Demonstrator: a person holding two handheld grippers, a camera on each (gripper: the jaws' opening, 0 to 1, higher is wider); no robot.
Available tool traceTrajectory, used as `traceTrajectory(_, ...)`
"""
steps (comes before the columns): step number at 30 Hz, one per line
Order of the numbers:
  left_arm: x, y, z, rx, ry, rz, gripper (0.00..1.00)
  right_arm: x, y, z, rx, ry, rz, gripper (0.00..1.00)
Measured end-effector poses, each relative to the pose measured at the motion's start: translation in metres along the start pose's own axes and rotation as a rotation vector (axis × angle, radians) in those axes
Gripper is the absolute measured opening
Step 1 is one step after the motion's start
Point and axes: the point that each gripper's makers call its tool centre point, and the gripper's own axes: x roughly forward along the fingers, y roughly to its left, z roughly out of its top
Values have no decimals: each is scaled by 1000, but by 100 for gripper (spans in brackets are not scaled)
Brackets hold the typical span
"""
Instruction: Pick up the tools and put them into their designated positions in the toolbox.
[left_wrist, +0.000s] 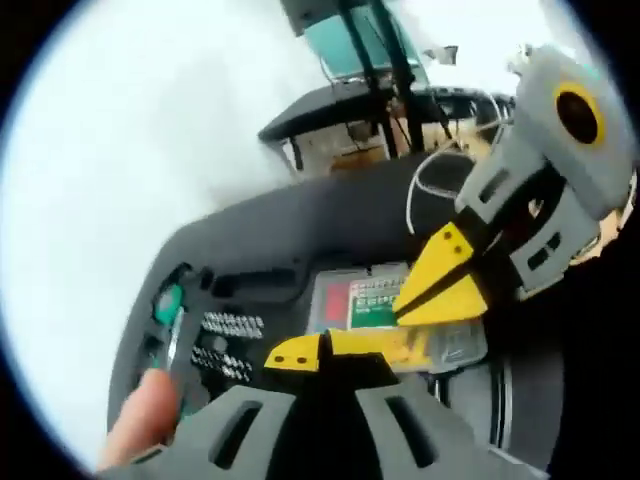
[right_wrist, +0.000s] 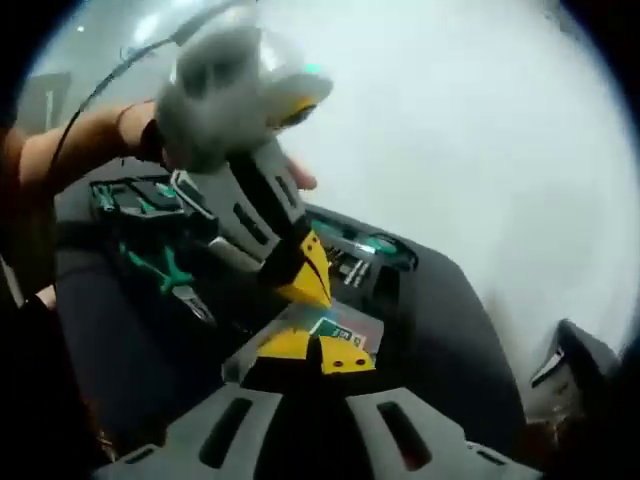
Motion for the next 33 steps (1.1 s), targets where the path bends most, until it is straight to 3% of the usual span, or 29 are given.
traceTrajectory(2, 0, -3, -1, -1, 4, -12, 0, 1, 0, -7, 56, 43, 11, 0)
traceTrajectory(3, 1, -11, 1, -22, -7, -49, 0, 1, 0, -7, 68, 50, 23, 0)
traceTrajectory(4, 4, -16, -2, -35, 10, -78, 0, 1, 9, -15, 36, 74, 61, 0)
traceTrajectory(5, 9, -11, 16, -10, -98, -47, 0, 2, 0, -13, -105, 69, 51, 0)
traceTrajectory(6, 8, -12, 8, 18, -89, -50, 0, 5, 7, -15, -13, 75, 27, 0)
traceTrajectory(7, 11, -9, 7, 7, -106, -50, 0, 7, 7, -17, -52, 80, 22, 0)
traceTrajectory(8, 10, -9, 8, -34, -122, -58, 0, 11, 5, -9, -36, 87, 29, 0)
traceTrajectory(10, 9, -5, 8, -156, -172, -43, 0, 16, 7, -5, 65, 32, 83, 0)
traceTrajectory(11, 3, -5, 5, -284, -178, -58, 0, 14, 5, -2, 144, 3, 125, 0)
traceTrajectory(12, -5, -7, -2, -382, -144, -87, 0, 10, 1, -4, 144, 8, 155, 0)
traceTrajectory(13, -16, -5, -3, -469, -155, -101, 0, 7, -22, -2, 145, -31, 88, 0)
traceTrajectory(14, -29, 1, 1, -554, -220, -97, 0, 4, -43, 9, 181, -141, -12, 3)
traceTrajectory(15, -46, 11, 8, -631, -320, -78, 0, -8, -55, 25, 179, -260, -46, 5)
traceTrajectory(17, -89, 35, 20, -733, -545, -12, 0, -5, -58, 24, 253, -269, -3, 5)
traceTrajectory(18, -112, 43, 20, -746, -630, 27, 0, -2, -62, 27, 273, -292, -11, 6)
traceTrajectory(19, -131, 46, 17, -740, -678, 62, 0, 0, -68, 33, 251, -315, -45, 6)
traceTrajectory(20, -143, 50, 14, -758, -718, 84, 0, 2, -66, 38, 221, -322, -39, 6)
traceTrajectory(21, -160, 52, 12, -792, -785, 103, 1, 3, -61, 53, 230, -386, -8, 6)
traceTrajectory(23, -188, 52, 8, -840, -881, 110, 3, 13, -68, 63, 242, -439, 0, 7)
traceTrajectory(24, -199, 51, 6, -847, -911, 116, 4, 18, -70, 68, 204, -469, -12, 8)
traceTrajectory(26, -228, 47, 5, -865, -951, 129, 5, 23, -70, 69, 209, -478, 12, 9)
traceTrajectory(28, -267, 48, 12, -805, -1011, 198, 6, 23, -67, 68, 314, -546, 42, 13)
traceTrajectory(29, -283, 48, 16, -789, -1042, 216, 8, 29, -69, 60, 360, -533, 35, 13)
traceTrajectory(30, -299, 46, 20, -773, -1069, 224, 9, 33, -65, 45, 399, -411, 98, 14)
traceTrajectory(31, -324, 46, 28, -763, -1124, 238, 9, 27, -71, 54, 424, -491, 97, 15)
traceTrajectory(32, -340, 46, 32, -750, -1162, 253, 10, 26, -88, 57, 533, -547, 68, 15)
traceTrajectory(33, -359, 43, 39, -731, -1206, 271, 11, 26, -89, 52, 534, -528, 79, 15)
